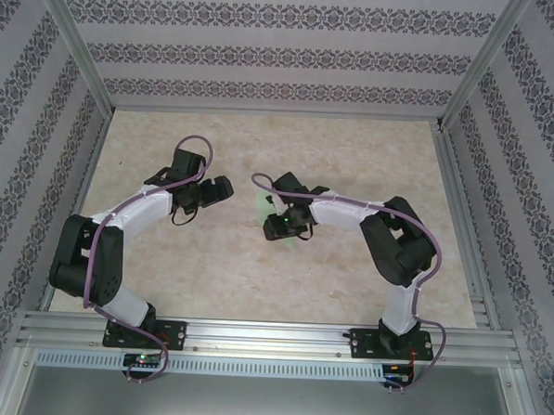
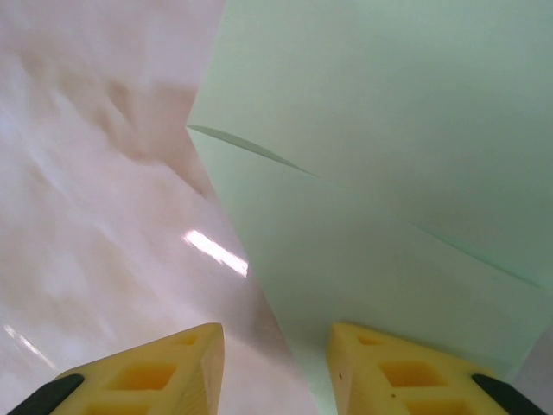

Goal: Fold a paper plane with a square sheet of paper (pick it up from the middle)
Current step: Rotate the paper at the center of the table.

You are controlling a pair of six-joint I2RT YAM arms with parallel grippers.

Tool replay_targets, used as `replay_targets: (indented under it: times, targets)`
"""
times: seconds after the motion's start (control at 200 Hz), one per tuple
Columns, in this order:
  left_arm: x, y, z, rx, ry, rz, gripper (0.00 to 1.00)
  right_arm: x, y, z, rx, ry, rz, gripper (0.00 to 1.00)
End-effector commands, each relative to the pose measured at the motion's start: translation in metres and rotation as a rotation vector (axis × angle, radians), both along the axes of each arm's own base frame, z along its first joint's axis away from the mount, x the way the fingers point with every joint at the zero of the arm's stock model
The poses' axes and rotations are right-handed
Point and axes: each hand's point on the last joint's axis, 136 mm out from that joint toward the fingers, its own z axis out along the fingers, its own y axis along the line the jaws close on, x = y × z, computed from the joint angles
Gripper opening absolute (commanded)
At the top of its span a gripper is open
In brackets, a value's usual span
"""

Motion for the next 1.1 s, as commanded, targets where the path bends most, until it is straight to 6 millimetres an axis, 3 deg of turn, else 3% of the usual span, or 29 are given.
replay_targets:
  times: [0.0, 0.15, 0.295, 0.47, 0.594, 0.929, 1.094]
  targets:
    - [0.009, -0.008, 0.016, -0.047, -0.069, -0.043, 0.93, -0.019, -0.030, 0.010, -0.074, -0.001, 0.124, 0.41]
    - [0.005, -0.014, 0.015, -0.080, -0.060, -0.068, 0.93, 0.016, -0.022, 0.057, 0.042, -0.189, -0.101, 0.48]
    - [0.000, -0.024, 0.011, -0.138, -0.056, -0.094, 0.94, 0.027, -0.029, 0.068, 0.120, -0.196, -0.414, 0.51]
    - [-0.002, -0.038, 0.008, -0.170, -0.048, -0.128, 0.94, 0.034, -0.030, 0.051, 0.093, -0.174, -0.614, 0.50]
    - [-0.003, -0.044, 0.005, -0.172, -0.037, -0.142, 0.94, 0.041, -0.026, 0.040, 0.092, -0.167, -0.646, 0.50]
    - [-0.007, -0.060, 0.001, -0.199, -0.011, -0.173, 0.94, 0.043, -0.028, -0.001, -0.003, -0.126, -0.595, 0.49]
    - [-0.013, -0.072, -0.002, -0.236, 0.012, -0.197, 0.94, 0.034, -0.017, -0.021, 0.021, -0.124, -0.385, 0.47]
